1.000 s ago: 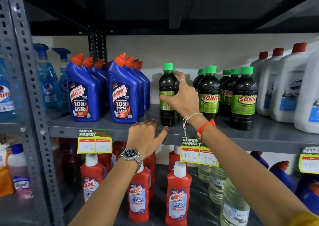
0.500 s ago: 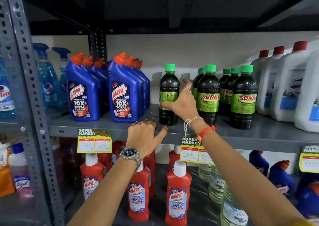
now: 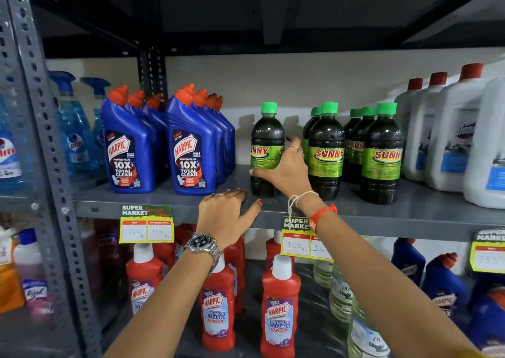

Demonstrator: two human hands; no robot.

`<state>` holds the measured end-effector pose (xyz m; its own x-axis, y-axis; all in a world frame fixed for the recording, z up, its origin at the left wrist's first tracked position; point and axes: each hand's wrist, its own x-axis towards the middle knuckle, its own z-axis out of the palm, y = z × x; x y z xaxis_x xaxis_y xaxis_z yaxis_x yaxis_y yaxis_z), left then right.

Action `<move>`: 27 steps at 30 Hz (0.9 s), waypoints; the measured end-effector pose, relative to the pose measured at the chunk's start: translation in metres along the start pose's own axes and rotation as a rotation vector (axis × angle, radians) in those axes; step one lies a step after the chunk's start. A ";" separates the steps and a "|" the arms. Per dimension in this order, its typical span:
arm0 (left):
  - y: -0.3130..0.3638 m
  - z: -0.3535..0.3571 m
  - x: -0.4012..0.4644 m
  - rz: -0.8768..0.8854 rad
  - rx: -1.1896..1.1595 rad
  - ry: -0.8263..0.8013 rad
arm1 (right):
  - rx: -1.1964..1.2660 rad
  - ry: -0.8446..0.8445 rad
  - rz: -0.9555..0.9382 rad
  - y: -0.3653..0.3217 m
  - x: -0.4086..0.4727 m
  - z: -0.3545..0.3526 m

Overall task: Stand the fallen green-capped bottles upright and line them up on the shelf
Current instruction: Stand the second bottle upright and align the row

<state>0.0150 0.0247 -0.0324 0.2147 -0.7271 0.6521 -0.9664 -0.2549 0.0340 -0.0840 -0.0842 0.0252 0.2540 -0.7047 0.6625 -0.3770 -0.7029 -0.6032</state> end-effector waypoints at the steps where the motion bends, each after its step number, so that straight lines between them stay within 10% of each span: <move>1: 0.000 0.000 0.000 0.000 0.001 -0.001 | 0.055 -0.032 0.040 0.000 0.002 -0.003; 9: 0.001 0.002 0.001 -0.005 -0.007 0.006 | 0.285 -0.254 0.113 -0.001 -0.004 -0.021; 16: 0.002 -0.002 0.004 -0.138 -0.119 -0.066 | 0.202 0.136 -0.053 0.016 -0.036 -0.046; 21: 0.006 -0.013 0.027 -0.296 -0.780 -0.144 | 0.049 0.352 0.010 0.042 -0.035 -0.076; 27: 0.023 -0.007 0.072 -0.348 -1.224 -0.268 | 0.051 -0.031 0.229 0.059 -0.021 -0.082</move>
<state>0.0077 -0.0290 0.0205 0.3630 -0.8810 0.3033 -0.3247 0.1855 0.9275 -0.1844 -0.1024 0.0119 0.1950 -0.8484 0.4922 -0.3827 -0.5278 -0.7583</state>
